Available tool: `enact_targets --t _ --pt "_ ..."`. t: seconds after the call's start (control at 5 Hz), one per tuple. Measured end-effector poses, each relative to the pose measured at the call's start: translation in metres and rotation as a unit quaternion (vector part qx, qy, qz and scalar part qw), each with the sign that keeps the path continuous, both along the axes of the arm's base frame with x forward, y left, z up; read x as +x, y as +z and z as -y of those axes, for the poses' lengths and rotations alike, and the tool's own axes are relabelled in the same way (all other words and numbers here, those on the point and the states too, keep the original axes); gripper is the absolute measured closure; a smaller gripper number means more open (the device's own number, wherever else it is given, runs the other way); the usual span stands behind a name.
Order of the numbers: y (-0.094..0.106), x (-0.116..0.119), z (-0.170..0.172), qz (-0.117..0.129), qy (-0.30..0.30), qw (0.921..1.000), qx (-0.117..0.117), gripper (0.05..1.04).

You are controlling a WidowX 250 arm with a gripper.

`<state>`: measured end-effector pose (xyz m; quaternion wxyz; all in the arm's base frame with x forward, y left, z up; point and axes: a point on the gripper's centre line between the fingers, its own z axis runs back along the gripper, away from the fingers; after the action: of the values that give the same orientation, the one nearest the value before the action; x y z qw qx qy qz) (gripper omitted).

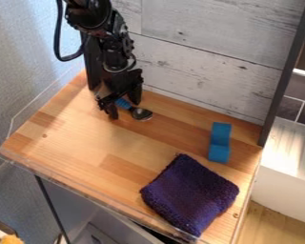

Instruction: Move blue spoon closer to the wall

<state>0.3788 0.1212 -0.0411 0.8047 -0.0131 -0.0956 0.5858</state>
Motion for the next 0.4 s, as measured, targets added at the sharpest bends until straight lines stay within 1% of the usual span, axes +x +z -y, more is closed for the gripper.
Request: enact_targets --t 0.2,0.4 --pt "0.024 -0.001 0.001 0.029 0.001 0.9996 0.007 0.084" --pt "0.056 -0.008 0.001 0.061 0.005 0.9975 0.035 0.084"
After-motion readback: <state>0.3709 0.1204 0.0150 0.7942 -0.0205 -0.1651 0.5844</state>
